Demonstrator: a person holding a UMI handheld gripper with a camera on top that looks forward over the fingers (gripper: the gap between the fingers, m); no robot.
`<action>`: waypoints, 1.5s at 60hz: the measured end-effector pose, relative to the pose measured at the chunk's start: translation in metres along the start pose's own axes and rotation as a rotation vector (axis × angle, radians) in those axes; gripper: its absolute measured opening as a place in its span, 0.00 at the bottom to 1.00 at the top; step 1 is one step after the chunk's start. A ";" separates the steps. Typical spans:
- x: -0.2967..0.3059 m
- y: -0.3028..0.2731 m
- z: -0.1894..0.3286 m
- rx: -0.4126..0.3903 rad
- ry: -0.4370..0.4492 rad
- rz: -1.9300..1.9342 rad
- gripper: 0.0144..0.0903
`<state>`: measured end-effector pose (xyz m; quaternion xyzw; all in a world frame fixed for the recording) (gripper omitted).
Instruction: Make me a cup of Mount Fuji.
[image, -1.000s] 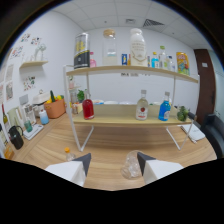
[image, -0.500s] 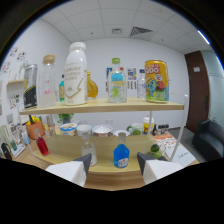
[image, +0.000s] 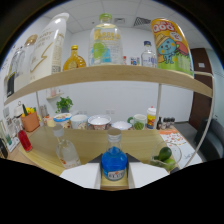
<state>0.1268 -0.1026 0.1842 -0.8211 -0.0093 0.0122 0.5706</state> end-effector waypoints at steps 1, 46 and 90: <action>-0.001 0.000 -0.001 -0.004 -0.004 0.006 0.29; -0.012 0.116 -0.067 -0.141 0.086 -0.506 0.29; -0.017 0.095 -0.062 -0.168 0.224 -1.856 0.29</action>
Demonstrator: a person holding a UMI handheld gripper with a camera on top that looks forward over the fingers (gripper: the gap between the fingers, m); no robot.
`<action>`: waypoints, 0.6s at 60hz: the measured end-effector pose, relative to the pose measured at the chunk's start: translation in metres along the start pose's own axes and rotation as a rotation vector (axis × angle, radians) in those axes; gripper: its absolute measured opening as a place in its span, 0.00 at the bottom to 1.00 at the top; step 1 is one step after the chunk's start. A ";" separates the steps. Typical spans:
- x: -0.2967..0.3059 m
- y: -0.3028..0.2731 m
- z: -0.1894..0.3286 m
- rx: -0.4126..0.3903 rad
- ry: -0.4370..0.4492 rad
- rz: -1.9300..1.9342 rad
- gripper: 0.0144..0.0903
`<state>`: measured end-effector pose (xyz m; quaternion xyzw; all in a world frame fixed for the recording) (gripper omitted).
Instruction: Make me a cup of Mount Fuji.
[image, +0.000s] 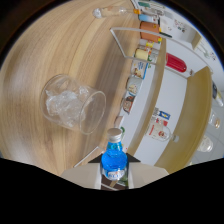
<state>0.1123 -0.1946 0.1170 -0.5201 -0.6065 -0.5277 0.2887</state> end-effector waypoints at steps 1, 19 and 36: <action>0.000 0.000 0.000 0.000 0.001 0.003 0.29; 0.030 -0.001 -0.023 0.115 -0.043 0.584 0.29; 0.057 0.055 -0.050 0.326 -0.120 1.512 0.29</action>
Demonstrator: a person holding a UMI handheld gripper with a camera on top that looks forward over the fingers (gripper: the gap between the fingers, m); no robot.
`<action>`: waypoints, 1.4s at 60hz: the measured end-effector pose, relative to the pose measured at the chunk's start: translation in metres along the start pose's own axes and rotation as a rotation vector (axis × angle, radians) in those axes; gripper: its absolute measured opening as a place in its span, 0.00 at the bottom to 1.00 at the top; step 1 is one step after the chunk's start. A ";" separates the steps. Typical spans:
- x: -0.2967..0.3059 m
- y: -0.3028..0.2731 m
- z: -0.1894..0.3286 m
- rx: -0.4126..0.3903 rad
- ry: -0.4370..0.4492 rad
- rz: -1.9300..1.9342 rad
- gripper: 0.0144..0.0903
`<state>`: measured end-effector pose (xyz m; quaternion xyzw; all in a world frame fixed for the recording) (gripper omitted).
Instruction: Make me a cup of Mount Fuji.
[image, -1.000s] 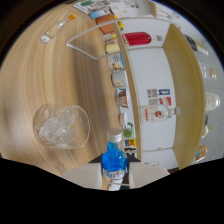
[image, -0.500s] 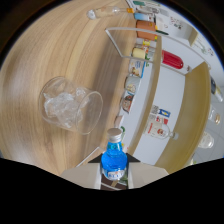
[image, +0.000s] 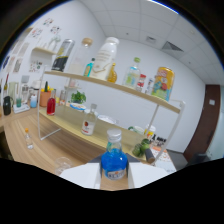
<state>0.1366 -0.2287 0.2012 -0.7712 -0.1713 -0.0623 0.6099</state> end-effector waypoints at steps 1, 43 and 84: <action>0.006 0.004 -0.001 0.002 0.004 0.039 0.29; 0.072 0.207 0.037 -0.328 -0.019 0.319 0.29; 0.084 0.179 -0.012 -0.381 0.156 0.328 0.93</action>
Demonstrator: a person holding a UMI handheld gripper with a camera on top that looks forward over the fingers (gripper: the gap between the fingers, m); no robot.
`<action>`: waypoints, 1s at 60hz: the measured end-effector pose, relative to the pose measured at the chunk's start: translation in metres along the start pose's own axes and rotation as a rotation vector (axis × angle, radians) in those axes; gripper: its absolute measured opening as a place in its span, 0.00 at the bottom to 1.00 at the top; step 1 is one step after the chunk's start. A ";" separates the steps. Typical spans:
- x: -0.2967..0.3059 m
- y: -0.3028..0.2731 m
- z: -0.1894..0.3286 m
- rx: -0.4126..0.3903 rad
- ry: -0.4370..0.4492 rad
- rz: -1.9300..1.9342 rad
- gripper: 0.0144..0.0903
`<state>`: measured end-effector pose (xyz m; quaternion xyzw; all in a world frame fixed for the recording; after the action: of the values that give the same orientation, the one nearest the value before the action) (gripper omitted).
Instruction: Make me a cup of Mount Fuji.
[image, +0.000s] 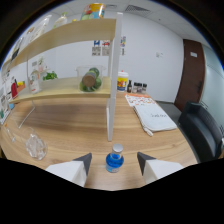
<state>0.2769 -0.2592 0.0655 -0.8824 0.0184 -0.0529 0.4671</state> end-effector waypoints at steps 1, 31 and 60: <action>-0.002 -0.005 -0.005 0.012 0.008 0.007 0.94; -0.198 -0.072 -0.064 0.116 -0.089 0.043 0.94; -0.294 -0.240 -0.154 0.152 -0.120 0.019 0.95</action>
<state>-0.0360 -0.2267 0.3272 -0.8460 -0.0054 0.0029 0.5332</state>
